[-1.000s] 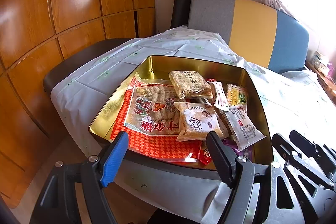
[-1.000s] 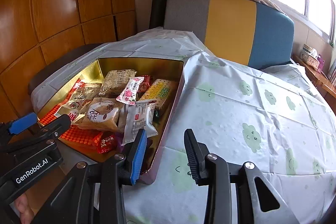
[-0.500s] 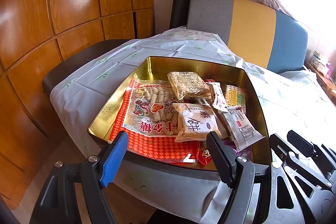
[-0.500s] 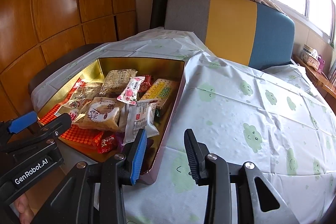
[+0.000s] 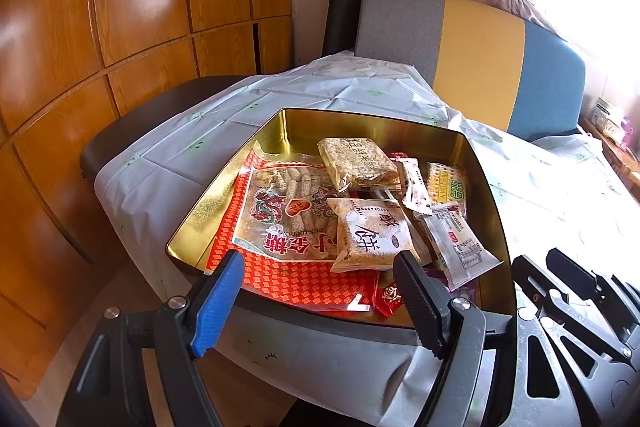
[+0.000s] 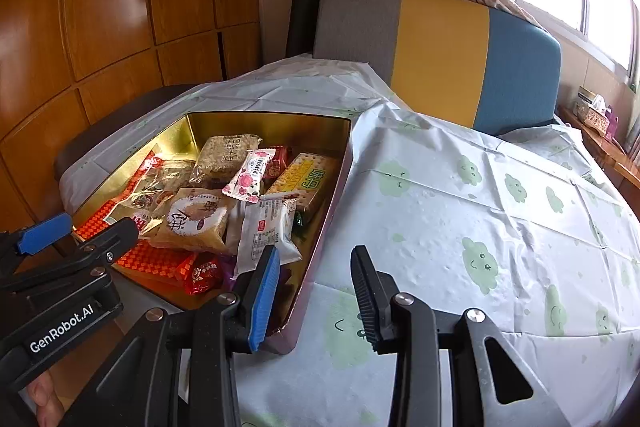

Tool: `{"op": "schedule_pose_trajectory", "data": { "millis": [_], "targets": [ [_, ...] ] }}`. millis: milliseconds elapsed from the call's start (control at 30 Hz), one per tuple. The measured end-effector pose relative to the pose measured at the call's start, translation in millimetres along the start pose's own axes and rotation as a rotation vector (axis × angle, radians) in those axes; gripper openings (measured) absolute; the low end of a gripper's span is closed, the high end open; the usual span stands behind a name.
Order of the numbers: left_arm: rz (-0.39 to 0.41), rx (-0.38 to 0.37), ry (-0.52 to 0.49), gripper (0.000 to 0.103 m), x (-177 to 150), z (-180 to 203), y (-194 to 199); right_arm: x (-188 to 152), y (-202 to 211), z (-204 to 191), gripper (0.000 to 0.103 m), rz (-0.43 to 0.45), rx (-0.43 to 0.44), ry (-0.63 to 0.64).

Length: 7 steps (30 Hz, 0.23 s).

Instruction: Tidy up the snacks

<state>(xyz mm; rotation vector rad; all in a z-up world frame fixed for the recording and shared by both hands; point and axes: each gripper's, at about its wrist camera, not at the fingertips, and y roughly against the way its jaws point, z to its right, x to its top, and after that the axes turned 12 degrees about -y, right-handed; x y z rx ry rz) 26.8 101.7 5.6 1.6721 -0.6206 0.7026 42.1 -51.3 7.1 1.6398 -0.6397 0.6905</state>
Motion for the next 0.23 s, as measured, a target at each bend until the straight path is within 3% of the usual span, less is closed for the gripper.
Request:
{"op": "schedule_pose_trajectory", "data": {
  "millis": [233],
  "targets": [
    [0.018, 0.013, -0.011, 0.077, 0.1, 0.1, 1.9, -1.0, -0.3, 2.2, 0.037, 0.001, -0.002, 0.001]
  ]
}}
